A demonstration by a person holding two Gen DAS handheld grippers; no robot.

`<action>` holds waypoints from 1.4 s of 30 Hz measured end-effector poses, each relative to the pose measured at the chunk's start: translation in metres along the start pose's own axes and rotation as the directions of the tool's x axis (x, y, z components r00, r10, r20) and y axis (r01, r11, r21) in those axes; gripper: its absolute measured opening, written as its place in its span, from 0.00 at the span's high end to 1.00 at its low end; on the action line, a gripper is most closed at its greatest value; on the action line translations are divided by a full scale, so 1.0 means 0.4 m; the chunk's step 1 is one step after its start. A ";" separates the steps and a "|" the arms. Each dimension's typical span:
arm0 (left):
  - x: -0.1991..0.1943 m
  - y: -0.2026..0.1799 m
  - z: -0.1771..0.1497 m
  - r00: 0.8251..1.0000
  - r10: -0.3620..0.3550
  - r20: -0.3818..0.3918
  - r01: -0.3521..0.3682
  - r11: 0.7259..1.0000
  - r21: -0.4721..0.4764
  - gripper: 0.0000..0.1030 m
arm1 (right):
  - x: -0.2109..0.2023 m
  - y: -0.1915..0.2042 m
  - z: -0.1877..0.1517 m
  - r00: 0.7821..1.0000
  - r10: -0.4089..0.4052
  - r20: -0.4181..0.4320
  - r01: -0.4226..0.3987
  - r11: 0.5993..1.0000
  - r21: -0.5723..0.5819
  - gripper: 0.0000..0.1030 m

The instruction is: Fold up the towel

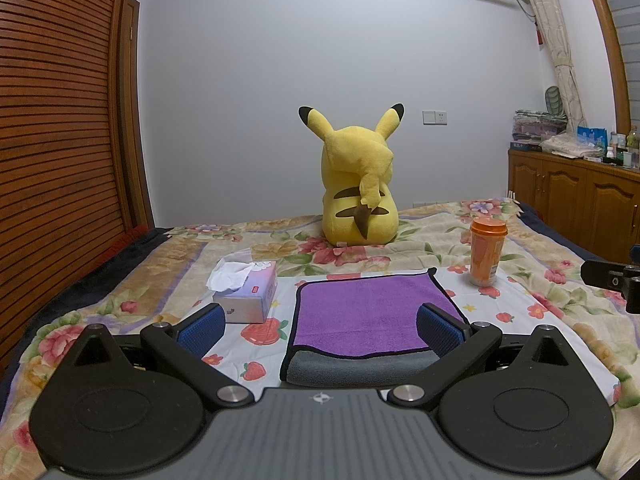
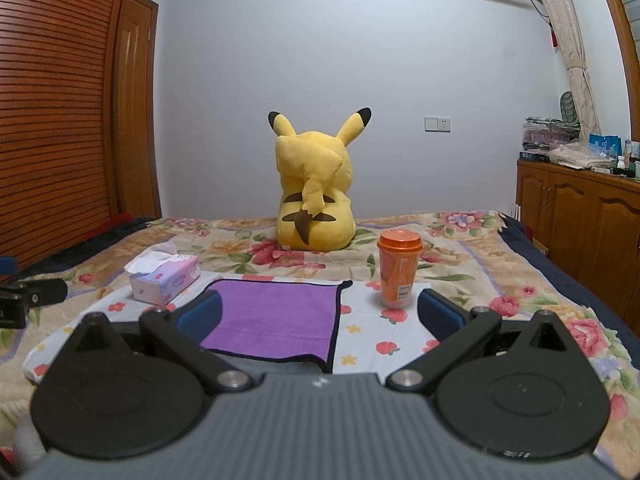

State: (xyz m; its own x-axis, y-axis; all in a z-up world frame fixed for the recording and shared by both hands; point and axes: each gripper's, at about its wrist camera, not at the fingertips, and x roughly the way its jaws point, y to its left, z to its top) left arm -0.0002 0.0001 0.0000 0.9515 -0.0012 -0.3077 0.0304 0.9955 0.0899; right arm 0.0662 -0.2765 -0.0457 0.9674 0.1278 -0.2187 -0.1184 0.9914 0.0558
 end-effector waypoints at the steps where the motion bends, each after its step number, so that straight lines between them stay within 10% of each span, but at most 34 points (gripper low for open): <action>1: 0.000 0.000 0.000 1.000 0.000 0.000 0.000 1.000 0.000 0.00 | 0.000 0.000 0.000 1.000 0.001 0.000 -0.001 1.000 -0.001 0.00; 42: 0.054 0.014 0.010 0.996 -0.003 -0.086 0.002 1.000 -0.005 0.00 | 0.046 0.008 0.004 0.999 0.011 -0.036 -0.012 1.000 -0.027 0.00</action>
State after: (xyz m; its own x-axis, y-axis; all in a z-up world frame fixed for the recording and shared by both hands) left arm 0.0217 0.0053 -0.0022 0.9217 0.0044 -0.3879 0.0310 0.9959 0.0848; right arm 0.0840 -0.2709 -0.0481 0.9573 0.1398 -0.2531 -0.1362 0.9902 0.0320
